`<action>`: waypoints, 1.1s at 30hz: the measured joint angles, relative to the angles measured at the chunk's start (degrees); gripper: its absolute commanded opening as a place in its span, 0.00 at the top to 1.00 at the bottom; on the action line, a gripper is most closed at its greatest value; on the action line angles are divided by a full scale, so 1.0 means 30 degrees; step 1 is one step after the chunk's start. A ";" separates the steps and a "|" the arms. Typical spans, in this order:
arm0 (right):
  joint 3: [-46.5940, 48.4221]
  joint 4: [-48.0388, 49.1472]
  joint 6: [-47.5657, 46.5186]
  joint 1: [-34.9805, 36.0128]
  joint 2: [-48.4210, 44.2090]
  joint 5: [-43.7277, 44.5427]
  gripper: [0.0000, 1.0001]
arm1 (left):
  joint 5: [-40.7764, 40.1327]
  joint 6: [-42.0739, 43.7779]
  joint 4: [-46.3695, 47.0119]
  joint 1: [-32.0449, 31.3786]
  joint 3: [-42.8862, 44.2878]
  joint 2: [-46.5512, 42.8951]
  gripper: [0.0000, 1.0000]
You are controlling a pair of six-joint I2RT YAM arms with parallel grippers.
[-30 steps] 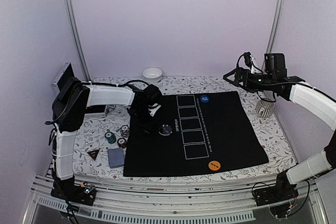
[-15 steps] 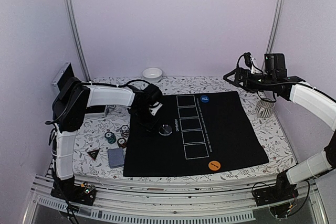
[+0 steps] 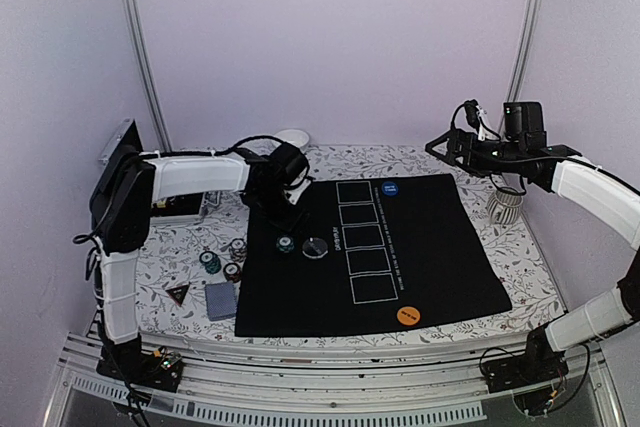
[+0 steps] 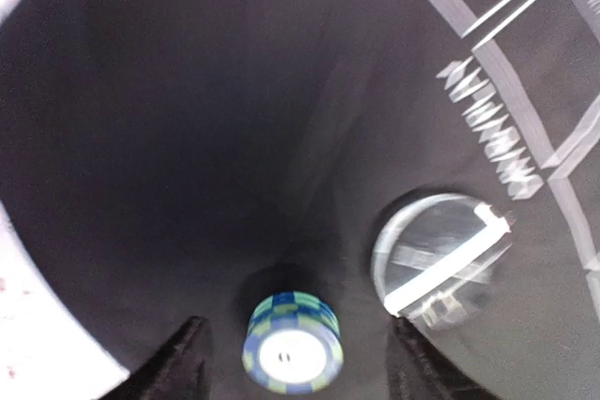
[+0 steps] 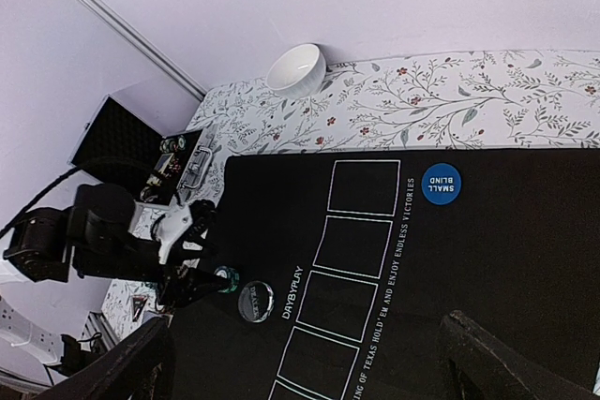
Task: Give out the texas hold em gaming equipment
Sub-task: Place the pile of poker chips at the dealer area, then pick up the pile of poker chips from the pile of poker chips.
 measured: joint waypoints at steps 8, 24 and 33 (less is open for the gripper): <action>0.0000 -0.0022 -0.0007 0.0000 -0.0270 0.0066 0.01 | 0.0903 -0.0277 -0.0328 0.0896 0.0022 -0.5843 0.02; -0.0015 -0.0051 -0.0255 0.0000 -0.0510 0.0379 0.01 | -0.0248 -0.2011 -0.2331 0.6273 -0.8444 -0.9092 0.22; -0.0109 -0.0153 -0.0313 0.0000 -0.0423 0.0561 0.01 | 0.0452 -0.2302 -0.1829 0.6462 -0.9486 -0.9092 0.27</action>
